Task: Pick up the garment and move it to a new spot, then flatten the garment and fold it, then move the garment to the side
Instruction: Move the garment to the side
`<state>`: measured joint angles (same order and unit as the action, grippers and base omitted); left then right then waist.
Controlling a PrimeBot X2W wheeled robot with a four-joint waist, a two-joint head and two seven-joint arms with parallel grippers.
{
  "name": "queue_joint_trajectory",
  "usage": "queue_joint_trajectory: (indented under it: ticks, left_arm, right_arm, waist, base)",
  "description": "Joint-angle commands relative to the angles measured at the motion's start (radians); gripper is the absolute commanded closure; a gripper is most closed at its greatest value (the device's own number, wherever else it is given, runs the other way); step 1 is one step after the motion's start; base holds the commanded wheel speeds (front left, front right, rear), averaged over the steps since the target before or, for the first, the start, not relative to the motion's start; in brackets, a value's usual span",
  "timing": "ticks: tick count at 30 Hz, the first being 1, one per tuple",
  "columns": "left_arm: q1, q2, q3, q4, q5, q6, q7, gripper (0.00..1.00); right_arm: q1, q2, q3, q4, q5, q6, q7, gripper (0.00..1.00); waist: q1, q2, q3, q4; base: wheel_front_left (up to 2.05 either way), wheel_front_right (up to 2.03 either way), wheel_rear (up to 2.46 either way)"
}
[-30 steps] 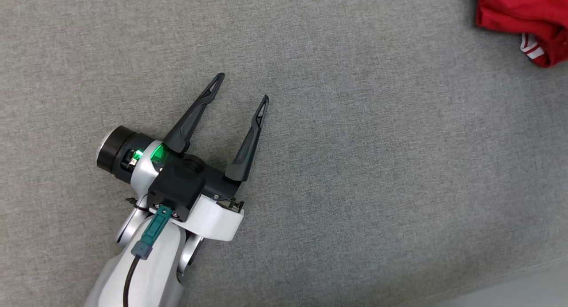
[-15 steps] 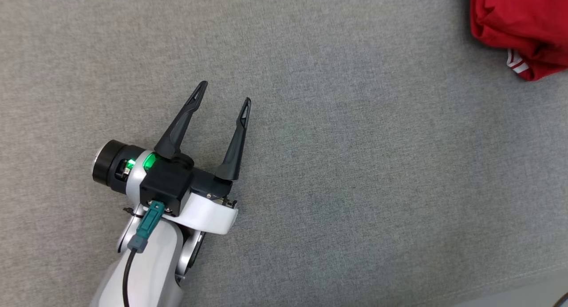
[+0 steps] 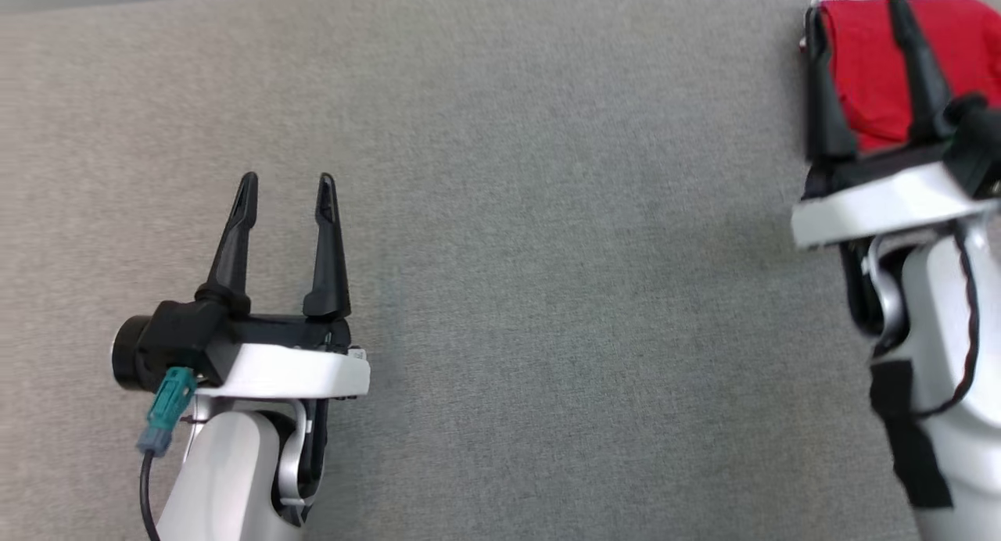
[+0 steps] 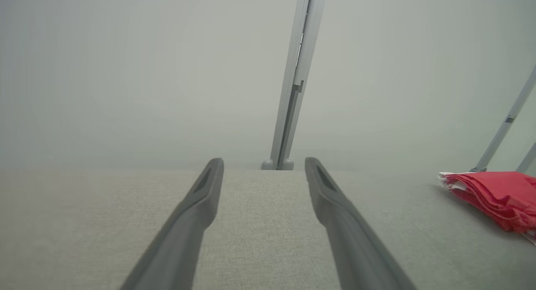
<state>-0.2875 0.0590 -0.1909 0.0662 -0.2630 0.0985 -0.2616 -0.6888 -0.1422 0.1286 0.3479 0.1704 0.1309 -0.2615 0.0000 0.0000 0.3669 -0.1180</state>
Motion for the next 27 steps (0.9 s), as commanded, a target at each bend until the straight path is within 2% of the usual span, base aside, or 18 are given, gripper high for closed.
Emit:
queue_joint_trajectory:
  ticks: [1,8,12,18,27]
  left_arm:
    - [0.023,0.002,0.012,-0.01,0.003,0.009,-0.004,0.0]
    - [0.077,-0.003,0.054,-0.057,0.011,-0.011,-0.004,0.0]
    - [0.138,-0.006,0.075,-0.075,0.026,-0.035,-0.004,0.0]
    - [0.242,-0.006,0.094,-0.059,0.043,-0.073,-0.004,0.0]
    - [0.361,-0.006,0.127,-0.04,0.075,-0.104,-0.004,0.0]
  right_arm:
    - [0.063,0.009,-0.009,-0.033,0.004,0.0,-0.005,0.0]
    - [0.241,0.042,-0.004,-0.147,0.005,0.0,-0.005,0.0]
    - [0.364,0.062,-0.035,-0.209,0.009,0.0,-0.005,0.0]
    - [0.515,0.077,-0.064,-0.208,-0.028,0.0,-0.005,0.0]
    - [0.685,0.084,-0.081,-0.19,-0.009,0.0,-0.005,0.0]
  waist:
    - [0.0,0.0,-0.059,0.043]
    - [0.0,0.0,-0.14,0.092]
    - [0.0,0.0,-0.202,0.114]
    - [0.0,0.0,-0.284,0.126]
    - [0.0,0.0,-0.382,0.132]
  base:
    - [0.0,0.0,0.0]
    - [0.0,0.0,0.0]
    - [0.0,0.0,0.0]
    - [0.0,0.0,0.0]
    - [0.0,0.0,0.0]
